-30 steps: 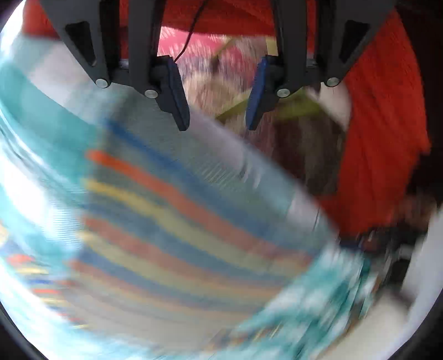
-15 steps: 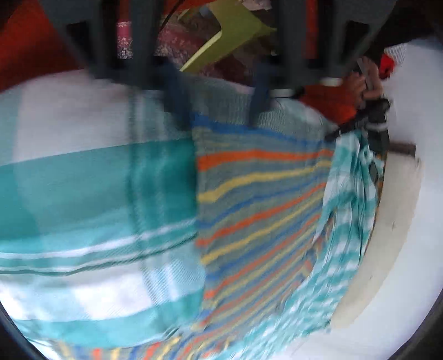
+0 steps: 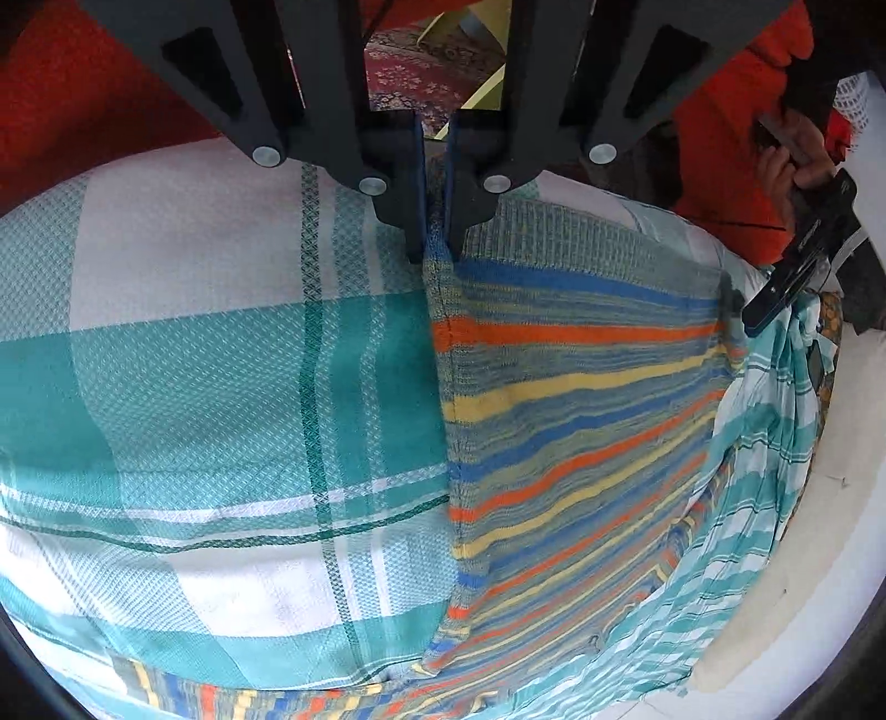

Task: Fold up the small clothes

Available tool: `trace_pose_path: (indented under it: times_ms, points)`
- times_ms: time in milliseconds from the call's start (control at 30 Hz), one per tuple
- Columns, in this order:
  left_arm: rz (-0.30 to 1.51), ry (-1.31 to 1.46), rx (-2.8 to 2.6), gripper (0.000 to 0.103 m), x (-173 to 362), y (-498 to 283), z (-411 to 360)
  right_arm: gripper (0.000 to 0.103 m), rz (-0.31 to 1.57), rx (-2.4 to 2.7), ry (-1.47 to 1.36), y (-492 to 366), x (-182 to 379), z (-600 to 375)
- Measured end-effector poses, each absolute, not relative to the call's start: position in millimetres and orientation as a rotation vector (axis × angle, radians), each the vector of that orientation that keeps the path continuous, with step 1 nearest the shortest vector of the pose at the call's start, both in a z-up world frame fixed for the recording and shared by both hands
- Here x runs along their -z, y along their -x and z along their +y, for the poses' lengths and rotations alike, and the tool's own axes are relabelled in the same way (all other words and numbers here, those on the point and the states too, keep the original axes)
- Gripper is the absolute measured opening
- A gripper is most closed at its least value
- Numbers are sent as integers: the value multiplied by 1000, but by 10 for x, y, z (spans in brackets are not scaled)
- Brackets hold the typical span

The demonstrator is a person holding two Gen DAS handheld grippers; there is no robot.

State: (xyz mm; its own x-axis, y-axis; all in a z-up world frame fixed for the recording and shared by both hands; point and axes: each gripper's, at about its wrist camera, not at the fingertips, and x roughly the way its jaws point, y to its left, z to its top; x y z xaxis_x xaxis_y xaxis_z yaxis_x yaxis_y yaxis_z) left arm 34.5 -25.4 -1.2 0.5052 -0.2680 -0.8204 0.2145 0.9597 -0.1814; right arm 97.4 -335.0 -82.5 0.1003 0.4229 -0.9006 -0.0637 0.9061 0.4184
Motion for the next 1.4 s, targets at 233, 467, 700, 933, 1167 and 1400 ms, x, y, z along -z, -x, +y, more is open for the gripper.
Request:
trace_pose_path:
  times_ms: [233, 467, 700, 933, 1167, 1400]
  points:
    - [1092, 325, 244, 59, 165, -131, 316, 5, 1422, -366, -295, -951, 852, -3317]
    - [1092, 558, 126, 59, 217, -90, 763, 5, 1427, -369, -320, -972, 882, -3354]
    - [1123, 770, 165, 65, 413, -243, 864, 5, 1426, -372, -339, -966, 904, -3376]
    - [1036, 524, 448, 76, 69, -673, -7, 5, 1429, -367, -337, -969, 905, -3369]
    - [1171, 604, 433, 65, 286, -605, 91, 5, 1420, -375, -348, -951, 901, -3404]
    - [1037, 712, 241, 65, 94, -234, 770, 5, 1423, -377, -373, -951, 938, -3425]
